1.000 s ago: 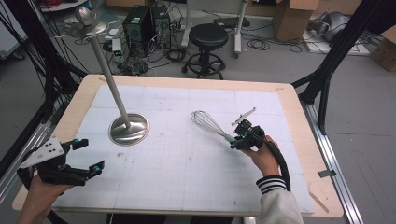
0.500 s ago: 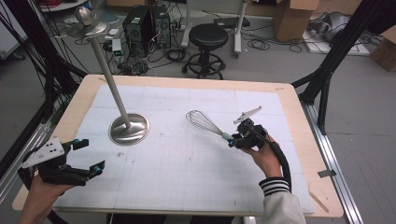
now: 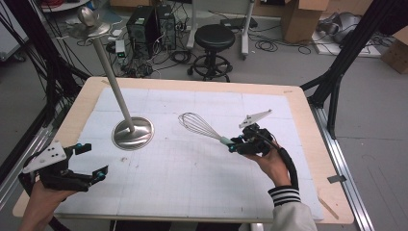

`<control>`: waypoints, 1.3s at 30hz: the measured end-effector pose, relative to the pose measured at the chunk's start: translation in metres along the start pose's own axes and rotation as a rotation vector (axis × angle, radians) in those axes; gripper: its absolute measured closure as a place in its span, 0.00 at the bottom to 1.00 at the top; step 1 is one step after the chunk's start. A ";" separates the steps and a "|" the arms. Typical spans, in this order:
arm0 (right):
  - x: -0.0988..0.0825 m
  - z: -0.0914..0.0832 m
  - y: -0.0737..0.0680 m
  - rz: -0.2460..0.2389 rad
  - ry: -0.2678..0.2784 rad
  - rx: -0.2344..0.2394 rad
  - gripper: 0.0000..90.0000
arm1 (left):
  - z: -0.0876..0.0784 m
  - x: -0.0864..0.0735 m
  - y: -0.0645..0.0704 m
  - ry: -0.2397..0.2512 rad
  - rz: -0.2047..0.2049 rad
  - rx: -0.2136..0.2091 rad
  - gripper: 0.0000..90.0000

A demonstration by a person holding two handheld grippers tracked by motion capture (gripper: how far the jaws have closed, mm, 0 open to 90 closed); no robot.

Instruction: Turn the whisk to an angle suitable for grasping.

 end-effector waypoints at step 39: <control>-0.010 0.064 -0.109 -0.308 -0.065 0.379 0.77 | 0.003 0.001 0.004 -0.005 0.013 -0.020 0.02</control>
Point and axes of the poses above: each handheld gripper's, and its own axes: z roughly forward along the jaws, x roughly out of its top, y roughly to its right, the point moved 7 cm from there along z, roughly forward along the jaws, and after that the axes turned 9 degrees about z, right-handed, at the moved point
